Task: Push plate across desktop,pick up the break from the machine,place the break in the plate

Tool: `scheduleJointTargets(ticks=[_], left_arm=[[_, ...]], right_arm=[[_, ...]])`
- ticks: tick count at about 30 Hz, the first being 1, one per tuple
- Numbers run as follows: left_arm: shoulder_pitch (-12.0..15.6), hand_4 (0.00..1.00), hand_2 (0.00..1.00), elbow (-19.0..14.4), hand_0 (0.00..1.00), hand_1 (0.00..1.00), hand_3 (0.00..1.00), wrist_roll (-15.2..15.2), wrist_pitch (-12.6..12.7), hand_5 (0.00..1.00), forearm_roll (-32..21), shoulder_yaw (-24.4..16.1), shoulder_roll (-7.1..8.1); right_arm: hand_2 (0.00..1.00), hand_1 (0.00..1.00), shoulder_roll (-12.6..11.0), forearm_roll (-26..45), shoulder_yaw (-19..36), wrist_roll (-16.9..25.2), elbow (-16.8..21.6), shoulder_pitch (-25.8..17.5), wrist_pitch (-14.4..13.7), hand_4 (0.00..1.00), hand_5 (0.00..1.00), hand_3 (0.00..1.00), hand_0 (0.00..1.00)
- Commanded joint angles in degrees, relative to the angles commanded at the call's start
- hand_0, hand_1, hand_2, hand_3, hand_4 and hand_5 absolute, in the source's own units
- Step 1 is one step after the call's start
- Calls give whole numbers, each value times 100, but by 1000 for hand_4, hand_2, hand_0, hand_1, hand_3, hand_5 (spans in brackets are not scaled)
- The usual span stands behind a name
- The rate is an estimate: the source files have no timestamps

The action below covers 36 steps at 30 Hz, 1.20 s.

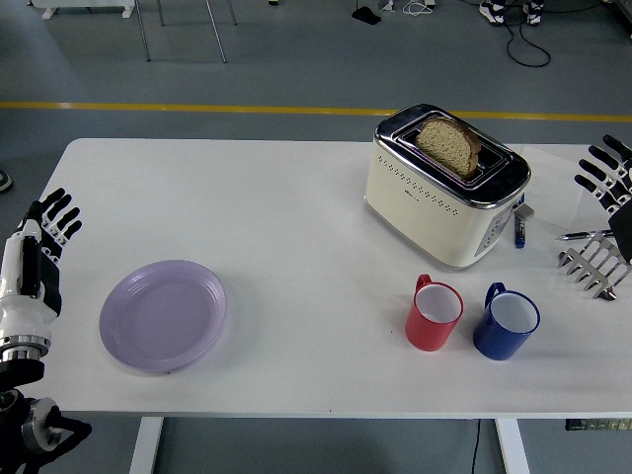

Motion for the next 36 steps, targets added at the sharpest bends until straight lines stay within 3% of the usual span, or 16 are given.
scheduleJointTargets(ticks=[6,7,18,36], left_arm=[[72,538,916,282,849,882,849,-390,127,995,131,18,-22],[78,537,962,314,903,933,942,-424,140,994,143,23,-22],[94,538,998,932,938,958,995,-827,261,998,258,91,-34],[48,549,998,1521,948,960,998,-768,78,998,91,247,-43]], right_arm=[[773,767,2,-1,16,1,-5,-32,-4,484,573,774,829],[772,767,3,-2,16,0,-6,-35,-4,486,566,773,830],[771,767,45,-5,41,-4,-25,-39,-2,486,563,773,829],[770,767,45,-1,17,-2,-30,-16,-5,484,560,773,828]])
